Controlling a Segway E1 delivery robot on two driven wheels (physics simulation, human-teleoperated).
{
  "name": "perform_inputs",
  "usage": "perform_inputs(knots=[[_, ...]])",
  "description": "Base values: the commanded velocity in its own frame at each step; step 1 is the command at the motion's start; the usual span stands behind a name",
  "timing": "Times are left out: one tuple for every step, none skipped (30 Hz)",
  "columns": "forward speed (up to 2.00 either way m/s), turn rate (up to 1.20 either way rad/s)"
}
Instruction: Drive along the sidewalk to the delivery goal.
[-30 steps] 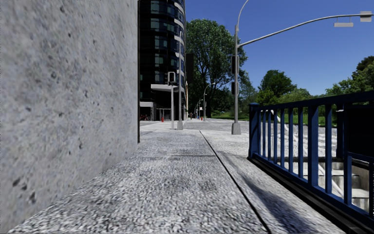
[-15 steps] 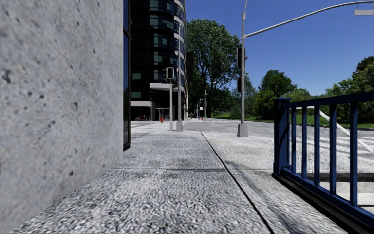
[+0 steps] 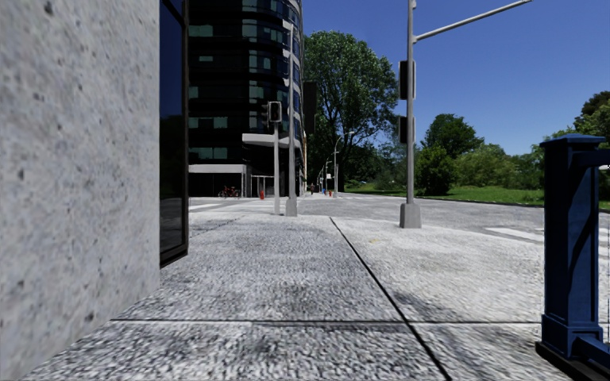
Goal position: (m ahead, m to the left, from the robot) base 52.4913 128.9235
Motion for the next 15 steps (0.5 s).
perform_inputs(knots=[[2.0, 0.0], [2.0, 0.0], [2.0, 0.0], [2.0, 0.0], [2.0, 0.0], [2.0, 0.0], [2.0, 0.0], [2.0, 0.0], [2.0, 0.0], [2.0, 0.0], [2.0, 0.0], [2.0, 0.0], [2.0, 0.0], [2.0, 0.0], [2.0, 0.0]])
